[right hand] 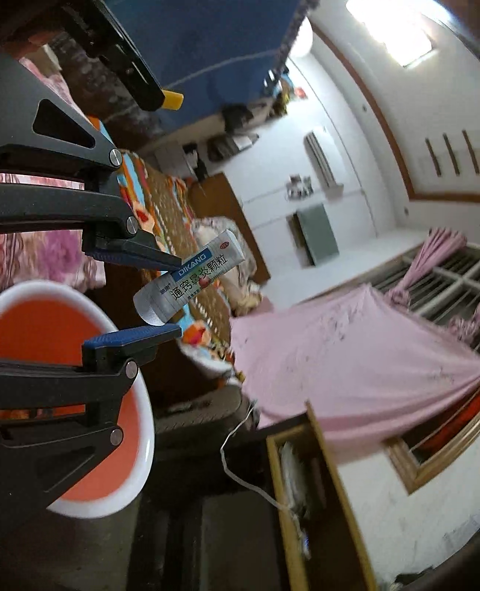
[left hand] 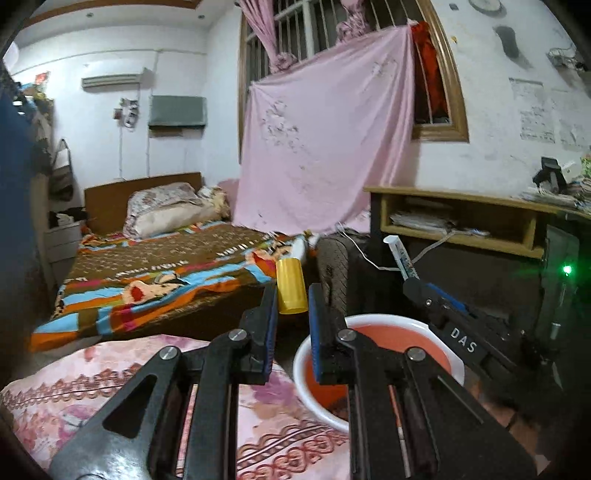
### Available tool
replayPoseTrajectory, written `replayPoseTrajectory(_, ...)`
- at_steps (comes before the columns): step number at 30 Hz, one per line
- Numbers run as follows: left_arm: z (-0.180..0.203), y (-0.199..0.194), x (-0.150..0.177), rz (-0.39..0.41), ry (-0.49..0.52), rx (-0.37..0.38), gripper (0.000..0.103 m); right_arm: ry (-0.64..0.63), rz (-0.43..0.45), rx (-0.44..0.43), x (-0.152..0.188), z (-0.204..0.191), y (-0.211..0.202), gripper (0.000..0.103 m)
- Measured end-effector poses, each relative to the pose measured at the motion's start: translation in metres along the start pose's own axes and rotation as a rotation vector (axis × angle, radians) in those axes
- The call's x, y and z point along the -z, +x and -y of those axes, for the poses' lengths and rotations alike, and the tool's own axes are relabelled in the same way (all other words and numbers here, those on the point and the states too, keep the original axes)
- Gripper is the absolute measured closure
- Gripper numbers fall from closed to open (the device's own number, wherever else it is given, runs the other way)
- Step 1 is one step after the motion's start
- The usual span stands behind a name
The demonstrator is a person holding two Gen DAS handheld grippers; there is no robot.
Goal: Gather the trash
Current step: 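Carry both items over the orange basin and open both tools to drop them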
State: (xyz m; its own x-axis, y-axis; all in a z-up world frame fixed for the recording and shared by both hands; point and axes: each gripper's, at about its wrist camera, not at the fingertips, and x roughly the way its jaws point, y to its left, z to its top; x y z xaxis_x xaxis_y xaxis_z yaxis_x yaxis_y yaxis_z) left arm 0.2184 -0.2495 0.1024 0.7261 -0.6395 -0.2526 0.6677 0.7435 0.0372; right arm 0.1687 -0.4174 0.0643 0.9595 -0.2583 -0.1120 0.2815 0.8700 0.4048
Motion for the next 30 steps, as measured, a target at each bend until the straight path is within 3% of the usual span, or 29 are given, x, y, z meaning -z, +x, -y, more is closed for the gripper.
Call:
replayPoseTrajectory(5,0.009,0.028,0.001,-0.100,-0.030,0.091,0.102,0.034,-0.053,0.068,0.002,0.015,0.007,0.074)
replayPoseTrajectory(14,0.014,0.056,0.009,-0.231,-0.094,0.143,0.101,0.068,-0.103,0.096,0.004,0.023,0.013,0.074)
replayPoseTrajectory(25,0.004,0.051,0.016,-0.242,-0.147,0.114,0.086,0.070,-0.130,0.093,0.005,0.023,0.015,0.073)
replayPoseTrajectory(30,-0.008,0.042,0.017,-0.220,-0.173,0.062,0.077,0.040,-0.129,0.075,0.004,0.018,0.018,0.065)
